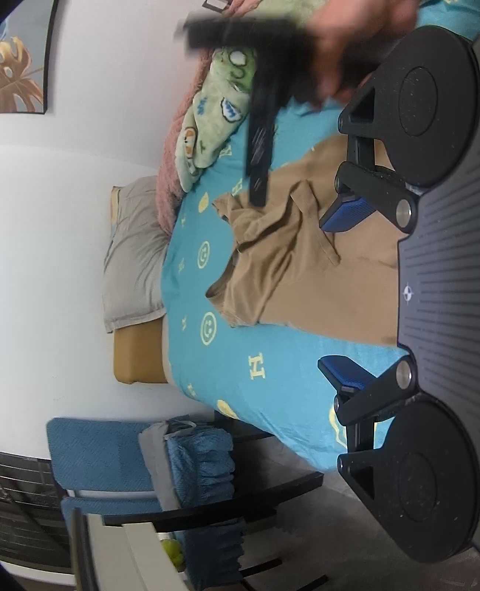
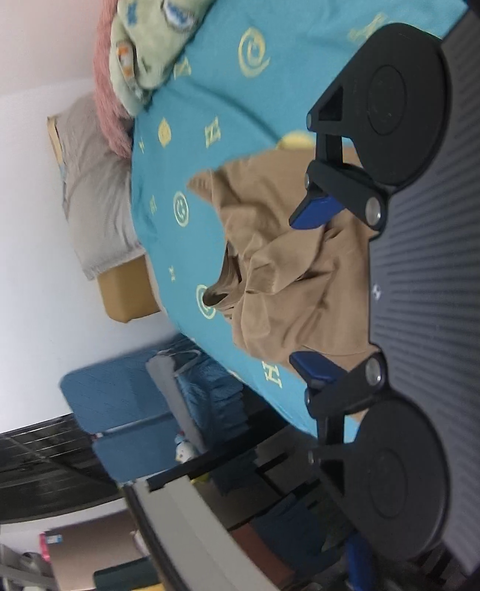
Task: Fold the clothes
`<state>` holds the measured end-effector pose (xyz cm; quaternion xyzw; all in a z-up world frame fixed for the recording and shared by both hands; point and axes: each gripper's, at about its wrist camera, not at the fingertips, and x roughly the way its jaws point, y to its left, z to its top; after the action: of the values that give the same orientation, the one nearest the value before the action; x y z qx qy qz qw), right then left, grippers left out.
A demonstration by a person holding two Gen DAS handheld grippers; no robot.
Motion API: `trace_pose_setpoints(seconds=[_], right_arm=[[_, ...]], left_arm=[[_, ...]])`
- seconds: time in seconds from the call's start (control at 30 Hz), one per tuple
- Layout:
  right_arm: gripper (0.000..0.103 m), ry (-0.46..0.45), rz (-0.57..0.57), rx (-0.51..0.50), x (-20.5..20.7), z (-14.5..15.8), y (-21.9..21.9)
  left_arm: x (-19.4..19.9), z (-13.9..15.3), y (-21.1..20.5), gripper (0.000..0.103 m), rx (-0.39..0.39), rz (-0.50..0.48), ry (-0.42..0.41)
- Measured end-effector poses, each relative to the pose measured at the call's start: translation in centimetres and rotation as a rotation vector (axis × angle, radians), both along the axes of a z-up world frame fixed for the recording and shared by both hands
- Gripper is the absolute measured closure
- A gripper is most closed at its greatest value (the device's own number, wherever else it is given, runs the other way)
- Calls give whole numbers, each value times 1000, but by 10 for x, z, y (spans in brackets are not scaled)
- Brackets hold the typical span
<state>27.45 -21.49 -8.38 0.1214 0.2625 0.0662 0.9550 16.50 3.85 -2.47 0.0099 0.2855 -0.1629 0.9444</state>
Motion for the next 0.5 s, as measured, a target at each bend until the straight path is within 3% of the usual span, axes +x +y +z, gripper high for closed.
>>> trace_pose_setpoints(seconds=[0.17,0.2,0.33,0.5], right_arm=[[36,48,-61,2,46,-18,6],[41,57,-74,5,55,-22,6],[91,92,-124,17,87,-35,8],[99,51,-230,17,100,-29,-10]], left_arm=[[18,-14,21,28,2,4,-15],[23,-16,29,28,-41,11,11],[45,-27,58,28,-214,28,121],[57,-33,61,31,-170,39,100]])
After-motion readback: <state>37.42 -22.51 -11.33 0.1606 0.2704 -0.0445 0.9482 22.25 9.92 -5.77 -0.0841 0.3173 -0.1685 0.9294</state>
